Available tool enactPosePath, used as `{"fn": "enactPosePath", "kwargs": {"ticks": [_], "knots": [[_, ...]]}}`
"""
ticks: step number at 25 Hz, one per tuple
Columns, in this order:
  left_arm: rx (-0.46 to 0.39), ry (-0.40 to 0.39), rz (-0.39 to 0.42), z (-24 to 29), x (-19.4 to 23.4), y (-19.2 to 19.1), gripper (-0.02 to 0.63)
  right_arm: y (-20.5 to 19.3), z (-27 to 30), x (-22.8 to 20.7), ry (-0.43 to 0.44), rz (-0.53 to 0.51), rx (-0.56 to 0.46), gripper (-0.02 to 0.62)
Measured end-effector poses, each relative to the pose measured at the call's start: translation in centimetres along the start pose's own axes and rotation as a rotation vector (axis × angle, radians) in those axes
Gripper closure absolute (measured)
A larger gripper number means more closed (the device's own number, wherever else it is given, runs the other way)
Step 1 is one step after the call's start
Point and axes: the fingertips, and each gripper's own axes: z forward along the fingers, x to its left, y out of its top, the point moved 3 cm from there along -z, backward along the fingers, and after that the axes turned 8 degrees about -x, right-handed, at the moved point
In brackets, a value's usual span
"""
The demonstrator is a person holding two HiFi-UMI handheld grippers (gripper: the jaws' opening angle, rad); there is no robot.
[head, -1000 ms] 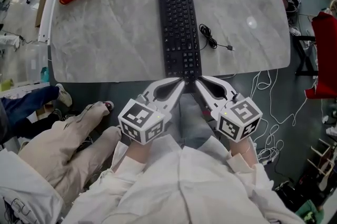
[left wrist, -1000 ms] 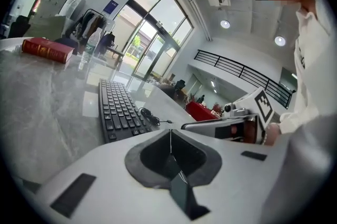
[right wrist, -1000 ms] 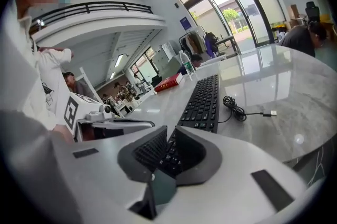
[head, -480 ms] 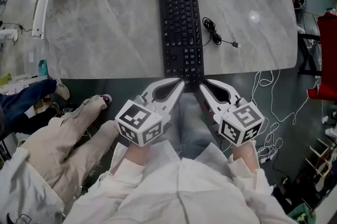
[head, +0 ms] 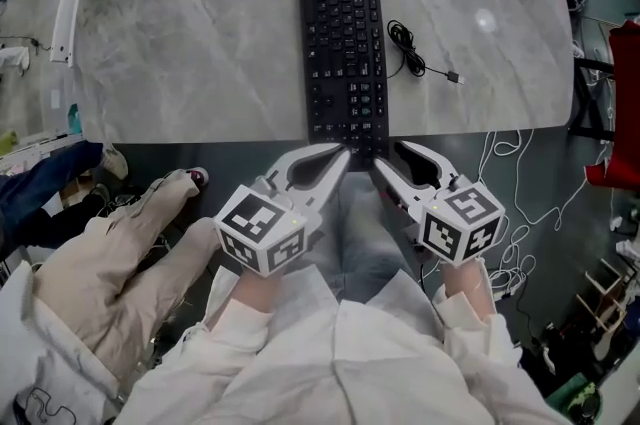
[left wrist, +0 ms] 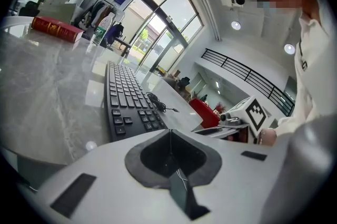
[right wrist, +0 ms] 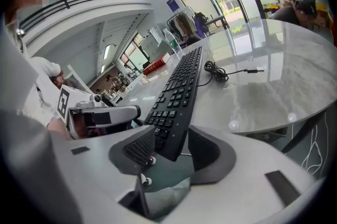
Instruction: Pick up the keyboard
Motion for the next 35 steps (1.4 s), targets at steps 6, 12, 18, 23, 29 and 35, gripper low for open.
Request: {"fn": "enactPosePath", "kwargs": {"ticks": [6, 12, 18, 23, 29, 35], "knots": [[0.009, 0.014, -0.005, 0.1, 0.9, -0.2, 0.591, -1.4, 0.5, -0.3, 0.034, 0.059, 0.05, 0.406], [0.002, 0.028, -0.005, 0.6, 2.0, 0.0, 0.591, -2.4, 1.6, -0.4, 0.112, 0.168, 0.062, 0.379], [0.0, 0.037, -0.003, 0.7, 1.9, -0.1, 0.591, -2.4, 2.6, -0.4, 0.166, 0.279, 0.064, 0.373], [-0.004, 0.043, -0.008, 0.7, 1.8, 0.0, 0.591, -2.4, 3.3, -0.5, 0.188, 0.303, 0.083, 0.374], [-0.001, 0.052, -0.013, 0.9, 2.4, 0.0, 0.591, -2.9, 4.8, -0.3, 0.225, 0.325, 0.118, 0.374], [0.01, 0.053, -0.019, 1.0, 2.9, -0.1, 0.591, -3.3, 5.9, 0.7, 0.284, 0.359, 0.149, 0.374]]}}
